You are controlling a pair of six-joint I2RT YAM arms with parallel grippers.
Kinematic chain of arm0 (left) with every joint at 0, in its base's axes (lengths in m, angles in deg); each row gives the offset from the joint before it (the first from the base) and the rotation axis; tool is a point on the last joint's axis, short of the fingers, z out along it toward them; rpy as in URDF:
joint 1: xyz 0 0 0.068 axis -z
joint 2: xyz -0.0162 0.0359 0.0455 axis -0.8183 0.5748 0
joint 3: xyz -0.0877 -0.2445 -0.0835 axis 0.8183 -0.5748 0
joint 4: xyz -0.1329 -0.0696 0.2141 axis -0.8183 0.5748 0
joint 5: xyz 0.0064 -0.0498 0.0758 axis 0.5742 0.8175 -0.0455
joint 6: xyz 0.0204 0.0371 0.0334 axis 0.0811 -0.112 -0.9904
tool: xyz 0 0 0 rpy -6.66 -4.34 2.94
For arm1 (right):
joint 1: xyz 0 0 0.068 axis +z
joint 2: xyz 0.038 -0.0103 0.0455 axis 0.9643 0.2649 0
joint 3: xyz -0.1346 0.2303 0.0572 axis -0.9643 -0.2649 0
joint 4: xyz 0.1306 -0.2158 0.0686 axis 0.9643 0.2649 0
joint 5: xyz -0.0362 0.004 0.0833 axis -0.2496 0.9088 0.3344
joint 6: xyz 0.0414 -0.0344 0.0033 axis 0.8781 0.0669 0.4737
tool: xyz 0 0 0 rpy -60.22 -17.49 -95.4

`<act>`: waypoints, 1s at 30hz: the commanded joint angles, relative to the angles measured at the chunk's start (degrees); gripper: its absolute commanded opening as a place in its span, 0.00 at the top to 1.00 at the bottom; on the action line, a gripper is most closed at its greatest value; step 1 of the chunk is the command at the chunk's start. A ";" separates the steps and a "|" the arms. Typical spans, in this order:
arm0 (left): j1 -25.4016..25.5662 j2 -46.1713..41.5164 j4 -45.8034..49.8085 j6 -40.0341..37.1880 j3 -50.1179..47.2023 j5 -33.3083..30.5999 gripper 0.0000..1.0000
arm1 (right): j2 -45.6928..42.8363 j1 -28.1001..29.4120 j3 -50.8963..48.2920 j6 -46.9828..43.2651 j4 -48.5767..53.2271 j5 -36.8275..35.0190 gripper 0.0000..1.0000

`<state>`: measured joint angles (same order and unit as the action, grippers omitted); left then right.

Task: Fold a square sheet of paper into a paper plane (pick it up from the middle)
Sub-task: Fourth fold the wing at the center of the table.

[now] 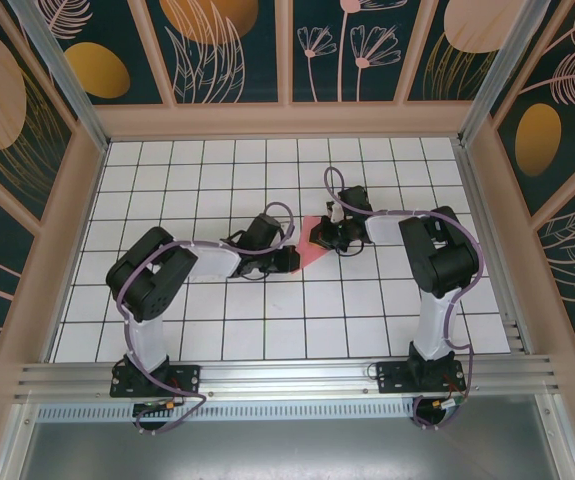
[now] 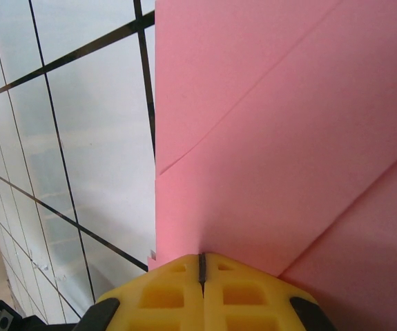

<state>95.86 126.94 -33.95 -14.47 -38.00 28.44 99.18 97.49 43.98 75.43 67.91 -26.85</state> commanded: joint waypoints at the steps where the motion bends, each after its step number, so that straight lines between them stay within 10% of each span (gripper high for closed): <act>1: 1.34 -1.48 7.77 -1.19 -3.37 1.53 0.93 | 5.10 -0.69 -2.04 -0.47 6.51 -7.97 0.97; 21: 2.38 -15.23 -2.14 2.63 -7.44 -3.66 0.94 | 3.88 -0.72 -1.73 -1.32 7.03 -6.63 0.97; 30: 2.33 -4.80 -3.06 5.14 -0.19 -6.66 0.96 | 3.61 -0.86 -0.45 -1.70 6.18 -2.90 0.97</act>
<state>98.12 118.94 -37.23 -10.36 -40.69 23.57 99.20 97.32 44.33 75.19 68.41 -26.11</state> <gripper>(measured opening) 0.065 0.058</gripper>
